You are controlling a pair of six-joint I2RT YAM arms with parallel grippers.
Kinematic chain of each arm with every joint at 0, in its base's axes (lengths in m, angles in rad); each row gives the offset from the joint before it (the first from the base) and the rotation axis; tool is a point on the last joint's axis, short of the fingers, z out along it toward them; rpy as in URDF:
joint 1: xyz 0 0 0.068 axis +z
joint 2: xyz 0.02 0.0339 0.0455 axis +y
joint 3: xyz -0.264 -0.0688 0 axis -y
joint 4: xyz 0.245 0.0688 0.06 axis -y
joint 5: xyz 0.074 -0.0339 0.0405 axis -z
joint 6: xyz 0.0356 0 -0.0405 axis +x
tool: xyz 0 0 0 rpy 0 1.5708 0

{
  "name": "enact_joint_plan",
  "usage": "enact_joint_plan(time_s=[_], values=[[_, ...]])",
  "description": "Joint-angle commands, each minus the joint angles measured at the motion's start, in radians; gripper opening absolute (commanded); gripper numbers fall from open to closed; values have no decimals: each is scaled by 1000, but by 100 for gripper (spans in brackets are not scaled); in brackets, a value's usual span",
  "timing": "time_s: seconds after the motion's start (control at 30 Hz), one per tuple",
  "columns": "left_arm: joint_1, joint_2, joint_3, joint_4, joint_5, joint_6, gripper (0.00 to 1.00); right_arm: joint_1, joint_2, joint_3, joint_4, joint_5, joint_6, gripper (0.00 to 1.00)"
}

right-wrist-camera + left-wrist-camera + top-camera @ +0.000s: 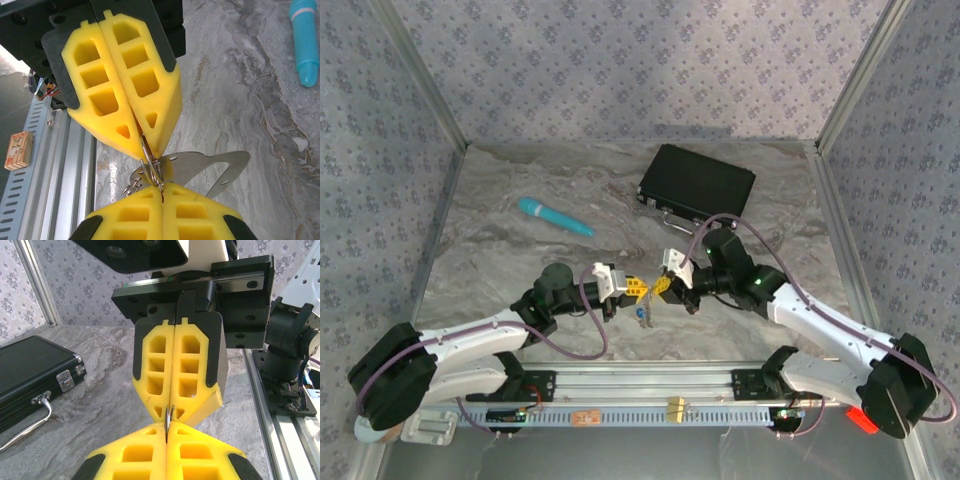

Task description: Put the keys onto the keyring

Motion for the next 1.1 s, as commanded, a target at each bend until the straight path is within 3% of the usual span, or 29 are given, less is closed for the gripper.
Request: enact_joint_plan(time_s=[0.0, 0.13, 0.3, 0.5, 0.83, 1.07], values=[[-12, -30, 41, 40, 37, 14, 0, -7, -3, 32, -12, -31, 8, 15], [-15, -22, 29, 49, 28, 10, 0, -6, -64, 2, 13, -8, -13, 31], [-17, 0, 24, 64, 31, 5, 0, -7, -133, -43, 85, 23, -22, 35], [-19, 13, 28, 78, 34, 5, 0, 3, -104, -29, 90, 5, -29, 33], [-18, 17, 33, 85, 39, 6, 0, 8, -74, -28, 75, 32, -40, 22], [-20, 19, 39, 100, 45, -4, 0, 25, -43, -16, 77, 25, -46, 22]])
